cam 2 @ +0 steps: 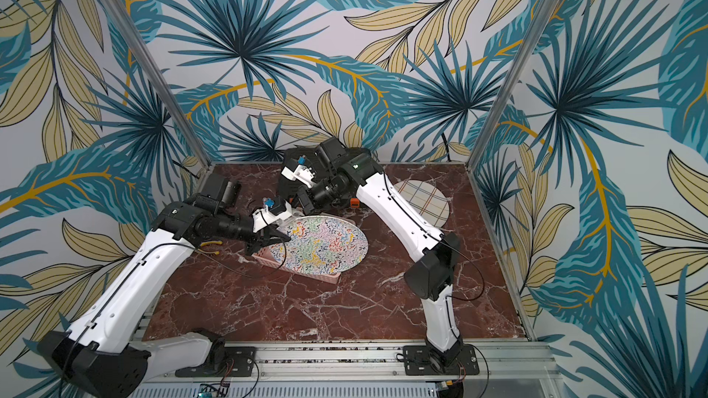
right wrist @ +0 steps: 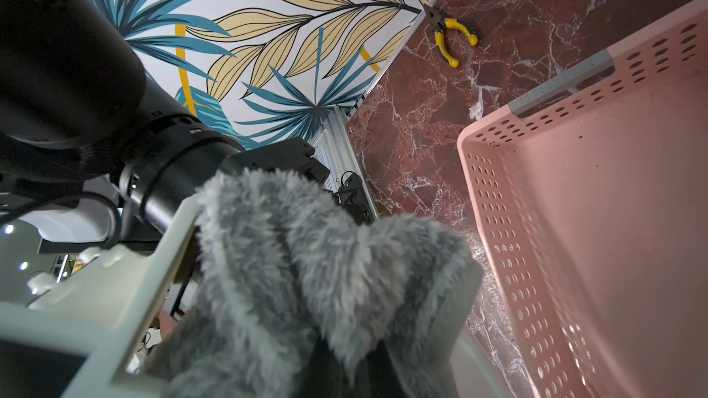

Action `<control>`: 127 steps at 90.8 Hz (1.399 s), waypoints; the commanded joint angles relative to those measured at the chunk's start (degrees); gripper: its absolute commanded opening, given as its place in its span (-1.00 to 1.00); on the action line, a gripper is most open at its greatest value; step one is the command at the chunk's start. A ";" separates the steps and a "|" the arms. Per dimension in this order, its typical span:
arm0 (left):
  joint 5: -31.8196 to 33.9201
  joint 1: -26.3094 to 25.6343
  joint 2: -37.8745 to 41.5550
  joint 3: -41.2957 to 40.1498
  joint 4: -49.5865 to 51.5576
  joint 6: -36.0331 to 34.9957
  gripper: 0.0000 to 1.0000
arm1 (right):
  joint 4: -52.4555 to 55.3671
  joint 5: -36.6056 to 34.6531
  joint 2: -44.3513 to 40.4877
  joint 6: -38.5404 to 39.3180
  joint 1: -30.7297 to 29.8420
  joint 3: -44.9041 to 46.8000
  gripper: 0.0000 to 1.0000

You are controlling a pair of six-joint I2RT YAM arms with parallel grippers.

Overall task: Wipe the wet plate dry
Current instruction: Wipe the plate with towel.

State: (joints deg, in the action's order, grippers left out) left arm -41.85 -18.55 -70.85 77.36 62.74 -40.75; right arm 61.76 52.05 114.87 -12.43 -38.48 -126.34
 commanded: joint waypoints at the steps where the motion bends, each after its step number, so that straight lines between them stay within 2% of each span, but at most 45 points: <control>1: 0.00 0.64 0.13 2.53 -4.82 2.47 -1.00 | 0.05 4.04 -4.16 1.44 0.37 5.16 -1.00; 21: 1.49 0.69 0.73 2.76 -6.03 4.79 -1.00 | -13.51 5.87 -12.49 -5.60 4.34 20.37 -1.00; 43: 3.13 1.28 0.71 1.97 -7.57 6.17 -1.00 | -20.03 5.52 -20.39 -8.75 8.57 30.48 -1.00; 78: -0.03 4.75 0.80 2.43 -9.63 10.98 -1.00 | -22.71 4.65 -27.30 -9.77 14.09 37.48 -1.00; 92: -3.36 8.07 0.76 2.60 -11.03 13.93 -1.00 | -24.53 4.31 -29.02 -10.47 15.84 40.40 -1.00; 108: -8.16 9.49 1.14 2.90 -10.23 14.72 -1.00 | -26.03 4.56 -29.15 -10.80 16.69 42.89 -1.00; 127: -11.93 13.06 0.44 2.53 -14.36 20.48 -1.00 | -27.71 4.03 -29.34 -11.24 17.41 45.78 -1.00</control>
State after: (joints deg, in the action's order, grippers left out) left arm -52.64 -9.26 -70.70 77.41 59.37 -29.69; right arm 32.75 53.08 87.70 -23.38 -20.10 -83.13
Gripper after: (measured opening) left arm 0.081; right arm 0.073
